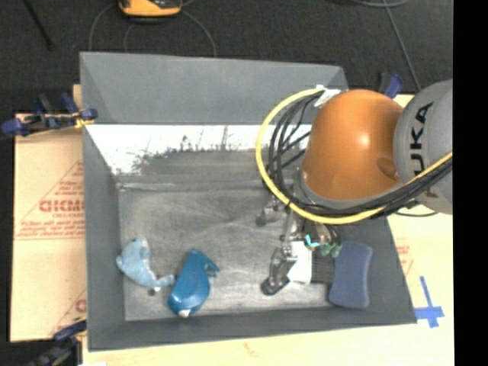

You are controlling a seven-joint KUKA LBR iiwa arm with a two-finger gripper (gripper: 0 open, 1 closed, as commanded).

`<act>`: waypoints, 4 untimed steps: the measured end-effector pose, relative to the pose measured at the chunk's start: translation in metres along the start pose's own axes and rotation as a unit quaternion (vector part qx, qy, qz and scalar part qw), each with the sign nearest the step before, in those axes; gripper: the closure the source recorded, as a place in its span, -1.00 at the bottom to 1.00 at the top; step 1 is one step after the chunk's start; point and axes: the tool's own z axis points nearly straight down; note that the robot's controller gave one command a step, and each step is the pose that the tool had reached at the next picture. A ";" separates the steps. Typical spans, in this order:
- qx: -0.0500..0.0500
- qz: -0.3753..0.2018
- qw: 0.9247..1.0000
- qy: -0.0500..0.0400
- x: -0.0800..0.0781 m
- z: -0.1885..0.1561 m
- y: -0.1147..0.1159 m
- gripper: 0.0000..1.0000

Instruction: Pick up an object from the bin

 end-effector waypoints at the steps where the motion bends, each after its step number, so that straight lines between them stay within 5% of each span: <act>1: 0.000 0.001 1.000 -0.004 -0.002 -0.004 0.000 -1.00; 2: 0.000 -0.039 0.999 -0.007 -0.002 0.047 -0.020 -1.00; 3: 0.001 -0.184 0.983 -0.003 0.006 0.073 -0.060 -1.00; 4: 0.000 -0.188 0.982 -0.004 0.012 0.095 -0.087 -1.00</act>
Offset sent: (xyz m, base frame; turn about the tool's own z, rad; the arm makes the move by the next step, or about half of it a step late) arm -0.0027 -0.0672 -0.1662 -0.2581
